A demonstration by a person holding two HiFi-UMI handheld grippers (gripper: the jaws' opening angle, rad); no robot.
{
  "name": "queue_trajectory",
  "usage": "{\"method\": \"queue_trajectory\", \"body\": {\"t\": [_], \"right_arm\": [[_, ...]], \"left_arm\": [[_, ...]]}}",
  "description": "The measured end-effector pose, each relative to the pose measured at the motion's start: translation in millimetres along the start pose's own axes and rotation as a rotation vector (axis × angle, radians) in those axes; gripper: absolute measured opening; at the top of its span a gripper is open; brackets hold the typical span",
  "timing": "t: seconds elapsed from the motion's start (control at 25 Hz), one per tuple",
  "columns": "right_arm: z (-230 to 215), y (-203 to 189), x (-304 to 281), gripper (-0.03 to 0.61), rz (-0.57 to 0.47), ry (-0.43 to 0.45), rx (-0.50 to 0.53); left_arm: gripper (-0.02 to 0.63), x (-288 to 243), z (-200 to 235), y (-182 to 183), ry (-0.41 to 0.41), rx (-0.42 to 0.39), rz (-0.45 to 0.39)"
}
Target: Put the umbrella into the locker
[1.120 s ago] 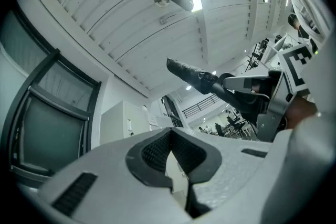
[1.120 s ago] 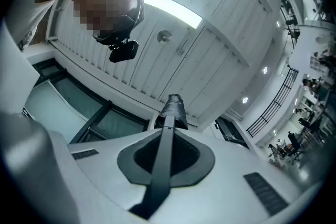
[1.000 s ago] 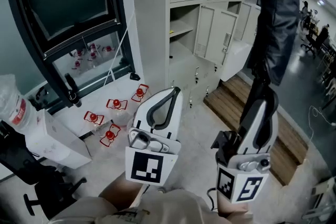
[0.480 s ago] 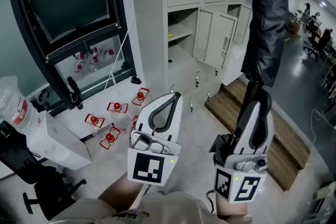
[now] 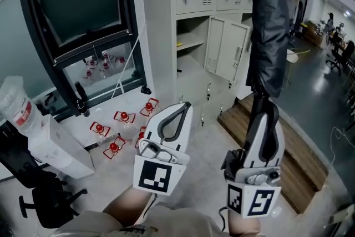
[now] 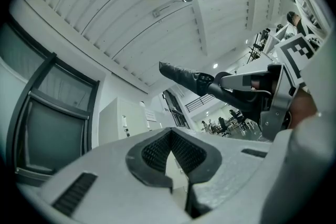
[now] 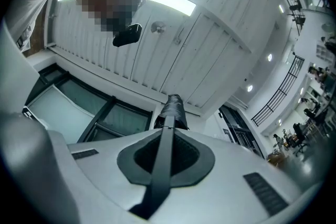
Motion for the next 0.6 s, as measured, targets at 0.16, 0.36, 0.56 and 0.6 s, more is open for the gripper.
{"method": "queue_trajectory", "body": {"t": [0.16,0.36,0.56,0.6], "right_arm": [[-13.1,-4.7,3.7,0.014,0.039,0.024,-0.016],[-23.5,-22.3,4.8,0.014,0.103,0.031,-0.044],[-32.4,-46.2,-1.2,0.014,0.169,0.051,-0.042],[-33.6,-52.4,-2.9,0.014,0.182,0.054,-0.042]], "left_arm": [[0.008,-6.9,-7.4,-1.7,0.027,-0.01,0.007],[0.008,-14.7,-10.0,-10.3,0.035,-0.013,0.016],[0.008,-27.9,-13.0,-32.2,0.017,-0.006,0.044],[0.008,-31.2,-13.3,-37.2,0.012,-0.007,0.049]]}}
Point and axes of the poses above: the fingertips, and each gripper's own axes: x backward along the fingers, z to its left, y out of its top, the point moved 6 cm from there along x, backward along the fingers, and after that the axes turned 1 degree about z, right-handed, at the moved point
